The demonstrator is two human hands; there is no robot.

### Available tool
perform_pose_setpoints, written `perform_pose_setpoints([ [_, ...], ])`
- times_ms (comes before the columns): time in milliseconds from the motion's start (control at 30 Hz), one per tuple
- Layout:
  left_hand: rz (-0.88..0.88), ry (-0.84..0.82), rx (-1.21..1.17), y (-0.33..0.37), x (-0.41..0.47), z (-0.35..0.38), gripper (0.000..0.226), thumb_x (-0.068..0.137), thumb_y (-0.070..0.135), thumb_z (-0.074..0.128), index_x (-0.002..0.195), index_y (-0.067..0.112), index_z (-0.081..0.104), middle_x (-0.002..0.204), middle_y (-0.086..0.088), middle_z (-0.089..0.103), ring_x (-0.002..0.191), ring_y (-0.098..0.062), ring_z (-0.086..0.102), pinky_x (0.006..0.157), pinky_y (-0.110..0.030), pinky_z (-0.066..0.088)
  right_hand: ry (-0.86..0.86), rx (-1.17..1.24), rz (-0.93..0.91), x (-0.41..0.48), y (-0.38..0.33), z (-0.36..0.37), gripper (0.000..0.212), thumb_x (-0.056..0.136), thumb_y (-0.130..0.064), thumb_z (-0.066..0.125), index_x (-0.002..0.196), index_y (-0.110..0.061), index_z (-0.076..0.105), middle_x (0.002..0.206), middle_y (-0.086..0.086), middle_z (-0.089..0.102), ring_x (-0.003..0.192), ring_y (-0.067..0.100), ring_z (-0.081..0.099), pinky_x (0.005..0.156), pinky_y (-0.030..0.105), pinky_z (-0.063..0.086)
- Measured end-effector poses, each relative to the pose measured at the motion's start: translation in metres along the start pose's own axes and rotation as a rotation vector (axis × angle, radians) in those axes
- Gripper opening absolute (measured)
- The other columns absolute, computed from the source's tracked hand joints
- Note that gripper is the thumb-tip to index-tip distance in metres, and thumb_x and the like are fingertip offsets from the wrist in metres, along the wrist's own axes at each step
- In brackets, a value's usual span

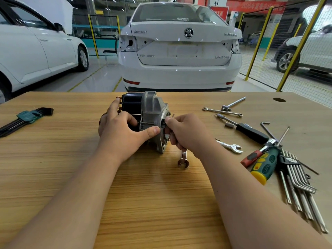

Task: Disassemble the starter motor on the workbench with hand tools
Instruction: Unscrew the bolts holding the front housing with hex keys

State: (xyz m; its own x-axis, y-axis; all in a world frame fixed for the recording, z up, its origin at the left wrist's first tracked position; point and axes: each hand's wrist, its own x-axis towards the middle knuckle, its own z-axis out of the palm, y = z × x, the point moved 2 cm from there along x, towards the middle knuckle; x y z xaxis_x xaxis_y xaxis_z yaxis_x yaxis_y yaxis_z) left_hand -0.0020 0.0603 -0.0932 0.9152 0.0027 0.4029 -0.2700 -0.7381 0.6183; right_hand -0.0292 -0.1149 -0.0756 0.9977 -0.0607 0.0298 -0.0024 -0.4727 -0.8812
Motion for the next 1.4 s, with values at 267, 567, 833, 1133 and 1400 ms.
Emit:
perform_pose_setpoints([
  [267,-0.011,-0.015,0.001,0.000,0.000,0.000,0.058,0.049,0.080,0.059,0.078,0.031,0.047,0.160,0.012,0.012,0.142,-0.019,0.015,0.110,-0.047,0.027,0.052,0.001,-0.013,-0.001,-0.002,-0.003,0.031,0.098,-0.032,0.054,0.075,-0.012,0.061,0.041,-0.008,0.057,0.031,0.003,0.045,0.035,0.016,0.037],
  [567,-0.008,-0.014,-0.014,-0.001,0.001,0.000,0.058,0.051,0.078,0.063,0.079,0.030,0.048,0.161,0.013,0.011,0.142,-0.019,0.014,0.110,-0.046,0.027,0.050,0.232,0.089,0.001,0.003,0.000,0.028,0.093,-0.028,0.061,0.075,-0.007,0.065,0.046,-0.004,0.057,0.037,0.009,0.046,0.040,0.023,0.039],
  [833,-0.018,-0.015,-0.023,-0.001,0.001,0.001,0.059,0.049,0.079,0.061,0.079,0.030,0.049,0.160,0.015,0.011,0.142,-0.018,0.014,0.112,-0.046,0.027,0.099,0.350,0.076,0.002,0.004,0.008,0.004,0.091,-0.017,0.062,0.086,-0.016,0.063,0.057,-0.001,0.052,0.038,0.009,0.042,0.039,0.023,0.037],
  [1133,-0.012,-0.016,-0.020,0.000,0.000,0.000,0.056,0.053,0.077,0.065,0.080,0.030,0.049,0.161,0.014,0.010,0.143,-0.017,0.013,0.112,-0.045,0.026,0.183,-0.090,-0.282,-0.006,-0.001,0.004,0.025,0.090,-0.020,0.063,0.078,-0.038,0.051,0.074,-0.015,0.058,0.059,-0.006,0.053,0.048,0.008,0.036],
  [1400,-0.004,-0.012,-0.003,0.000,0.000,0.001,0.053,0.058,0.073,0.070,0.080,0.029,0.050,0.161,0.015,0.009,0.143,-0.017,0.013,0.112,-0.045,0.027,0.109,-0.257,-0.419,-0.010,-0.001,-0.003,0.035,0.086,-0.016,0.067,0.078,-0.046,0.049,0.090,-0.019,0.057,0.074,0.003,0.056,0.060,0.019,0.040],
])
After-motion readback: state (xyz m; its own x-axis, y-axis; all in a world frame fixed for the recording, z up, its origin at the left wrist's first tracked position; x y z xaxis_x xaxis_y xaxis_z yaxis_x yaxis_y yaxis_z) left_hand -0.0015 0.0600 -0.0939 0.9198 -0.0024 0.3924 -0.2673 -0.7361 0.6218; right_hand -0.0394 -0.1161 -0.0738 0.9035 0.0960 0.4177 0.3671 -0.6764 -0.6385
